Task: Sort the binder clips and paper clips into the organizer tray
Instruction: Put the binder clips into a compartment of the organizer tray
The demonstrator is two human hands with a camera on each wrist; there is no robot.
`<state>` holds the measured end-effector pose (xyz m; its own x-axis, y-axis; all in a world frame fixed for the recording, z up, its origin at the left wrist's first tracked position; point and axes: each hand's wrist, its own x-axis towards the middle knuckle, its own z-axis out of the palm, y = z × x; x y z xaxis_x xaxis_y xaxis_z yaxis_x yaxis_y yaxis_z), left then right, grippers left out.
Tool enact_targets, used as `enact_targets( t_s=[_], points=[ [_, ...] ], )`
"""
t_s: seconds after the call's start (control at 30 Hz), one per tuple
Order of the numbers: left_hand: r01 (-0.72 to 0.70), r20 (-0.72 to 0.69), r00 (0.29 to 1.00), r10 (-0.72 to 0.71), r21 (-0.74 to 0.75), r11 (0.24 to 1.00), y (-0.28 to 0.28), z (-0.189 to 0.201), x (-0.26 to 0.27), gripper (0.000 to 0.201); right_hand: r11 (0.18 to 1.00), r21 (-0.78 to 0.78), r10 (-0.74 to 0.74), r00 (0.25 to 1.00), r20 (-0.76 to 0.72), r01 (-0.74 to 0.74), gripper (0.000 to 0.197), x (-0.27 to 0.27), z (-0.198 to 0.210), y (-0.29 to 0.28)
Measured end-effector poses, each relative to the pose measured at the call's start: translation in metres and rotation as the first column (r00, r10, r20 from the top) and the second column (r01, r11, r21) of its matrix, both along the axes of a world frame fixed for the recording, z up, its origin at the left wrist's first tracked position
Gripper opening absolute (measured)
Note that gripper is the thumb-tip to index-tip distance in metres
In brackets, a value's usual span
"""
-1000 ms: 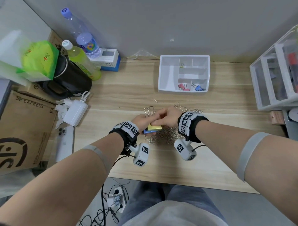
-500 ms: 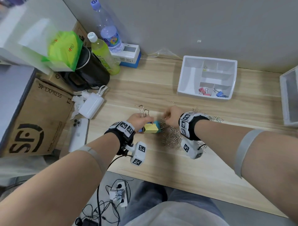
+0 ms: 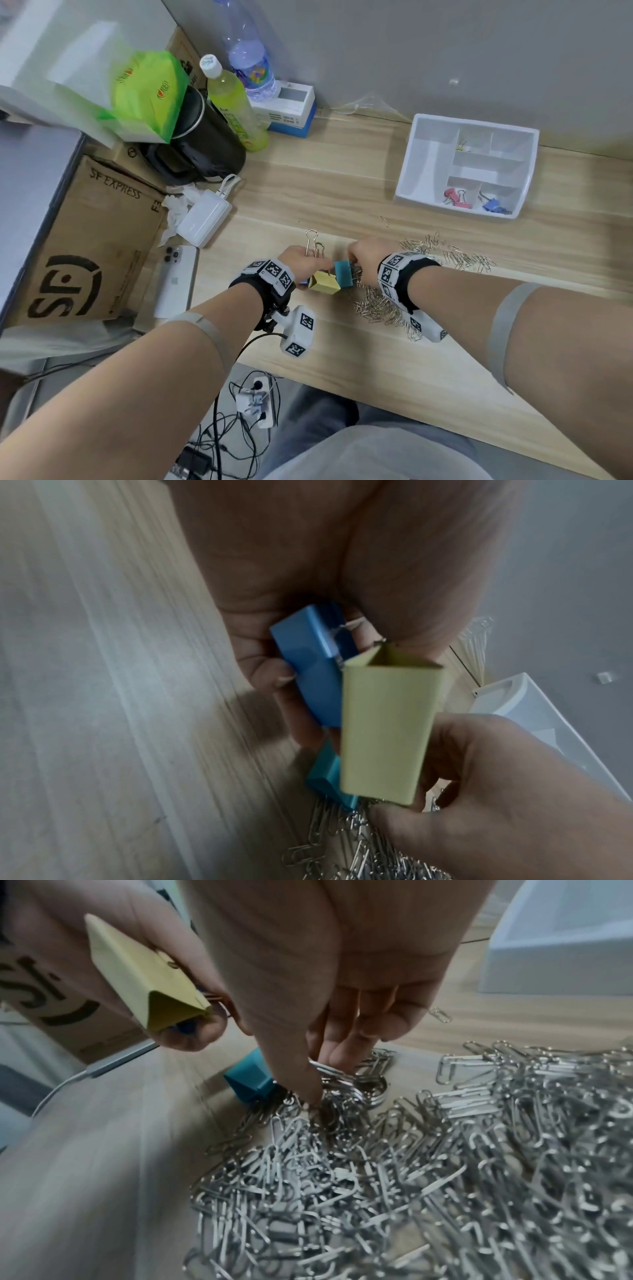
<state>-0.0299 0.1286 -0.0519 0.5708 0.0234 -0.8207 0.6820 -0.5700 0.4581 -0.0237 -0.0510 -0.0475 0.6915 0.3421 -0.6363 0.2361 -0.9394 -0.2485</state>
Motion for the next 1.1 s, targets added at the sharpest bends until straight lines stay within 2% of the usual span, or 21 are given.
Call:
enact_targets(
  t_s=[0.1, 0.23, 0.3, 0.43, 0.57, 0.63, 0.73, 0.8, 0.87, 0.93, 1.1],
  points=[
    [0.005, -0.007, 1.0, -0.005, 0.01, 1.0, -0.003, 0.002, 0.005, 0.031, 1.0, 0.03, -0.001, 1.0, -0.031, 0.002, 0.031, 0.0, 0.001, -0.002],
    [0.015, -0.027, 1.0, -0.015, -0.02, 1.0, -0.007, 0.009, 0.018, 0.018, 0.986, 0.154, -0.053, 0.998, -0.031, 0.058, 0.031, 0.003, 0.006, -0.013],
    [0.07, -0.052, 0.996, -0.074, -0.074, 0.995, -0.013, 0.018, 0.026, 0.012, 0.969, 0.219, -0.105, 0.993, -0.05, 0.113, 0.03, 0.006, 0.012, -0.021],
    [0.194, -0.11, 0.97, -0.216, -0.183, 0.964, -0.032, 0.042, 0.038, 0.019, 0.945, 0.275, -0.167, 0.984, -0.067, 0.179, 0.014, 0.016, 0.027, -0.037],
    [0.247, -0.075, 0.961, -0.266, -0.196, 0.949, -0.056, 0.056, 0.048, 0.019, 0.871, 0.368, -0.305, 0.945, -0.118, 0.326, 0.017, 0.018, 0.04, -0.058],
    [0.27, -0.031, 0.96, -0.28, -0.174, 0.947, -0.066, 0.056, 0.054, 0.02, 0.766, 0.416, -0.456, 0.87, -0.188, 0.491, 0.017, 0.016, 0.045, -0.068],
    [0.292, 0.026, 0.956, -0.292, -0.158, 0.943, -0.081, 0.056, 0.062, 0.031, 0.444, 0.474, -0.691, 0.628, -0.358, 0.76, 0.02, 0.02, 0.052, -0.084],
    [0.275, 0.082, 0.961, -0.265, -0.147, 0.95, -0.093, 0.057, 0.069, 0.034, 0.276, 0.48, -0.778, 0.487, -0.397, 0.832, 0.023, 0.025, 0.058, -0.095],
    [0.263, 0.123, 0.961, -0.247, -0.148, 0.953, -0.107, 0.06, 0.075, 0.035, 0.194, 0.471, -0.826, 0.403, -0.395, 0.86, 0.027, 0.029, 0.063, -0.103],
    [0.267, 0.156, 0.957, -0.245, -0.141, 0.953, -0.12, 0.062, 0.079, 0.036, 0.141, 0.457, -0.841, 0.349, -0.412, 0.878, 0.026, 0.032, 0.064, -0.11],
    [0.308, 0.172, 0.943, -0.287, -0.113, 0.945, -0.142, 0.062, 0.088, 0.027, 0.052, 0.458, -0.841, 0.286, -0.46, 0.888, 0.017, 0.036, 0.072, -0.129]
  ],
)
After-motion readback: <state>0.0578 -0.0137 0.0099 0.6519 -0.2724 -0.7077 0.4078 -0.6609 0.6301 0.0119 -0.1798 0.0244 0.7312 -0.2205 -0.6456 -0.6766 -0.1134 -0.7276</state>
